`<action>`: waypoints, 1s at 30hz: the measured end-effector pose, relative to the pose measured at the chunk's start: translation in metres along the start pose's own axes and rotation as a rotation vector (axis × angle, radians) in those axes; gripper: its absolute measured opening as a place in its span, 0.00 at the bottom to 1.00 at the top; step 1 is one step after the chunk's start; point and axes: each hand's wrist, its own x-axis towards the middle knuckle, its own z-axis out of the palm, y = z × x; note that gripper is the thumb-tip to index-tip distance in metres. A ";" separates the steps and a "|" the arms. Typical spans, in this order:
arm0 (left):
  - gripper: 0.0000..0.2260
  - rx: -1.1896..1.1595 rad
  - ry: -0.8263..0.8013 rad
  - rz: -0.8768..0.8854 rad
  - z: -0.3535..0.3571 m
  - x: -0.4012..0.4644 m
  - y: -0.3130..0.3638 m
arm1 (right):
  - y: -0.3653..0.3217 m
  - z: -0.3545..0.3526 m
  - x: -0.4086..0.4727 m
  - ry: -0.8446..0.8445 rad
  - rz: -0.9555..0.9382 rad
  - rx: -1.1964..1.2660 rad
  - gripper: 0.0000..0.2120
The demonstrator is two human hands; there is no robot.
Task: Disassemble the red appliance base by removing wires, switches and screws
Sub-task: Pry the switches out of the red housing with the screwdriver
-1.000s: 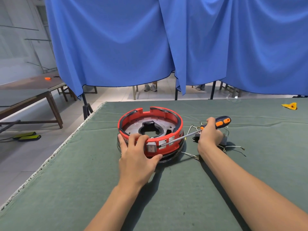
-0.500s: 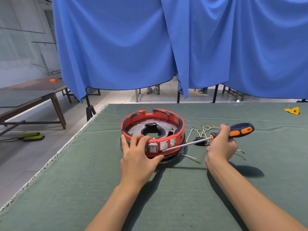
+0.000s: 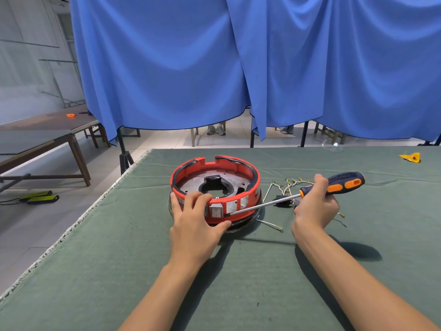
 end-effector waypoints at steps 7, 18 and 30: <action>0.27 0.018 0.015 -0.006 0.001 -0.002 0.002 | 0.001 0.002 0.001 0.007 -0.003 0.004 0.15; 0.27 0.026 -0.005 -0.023 0.000 -0.002 0.002 | -0.007 0.003 0.002 -0.015 -0.032 -0.005 0.14; 0.27 0.040 -0.017 -0.033 -0.001 -0.002 0.004 | -0.004 0.005 -0.003 0.003 -0.064 0.002 0.14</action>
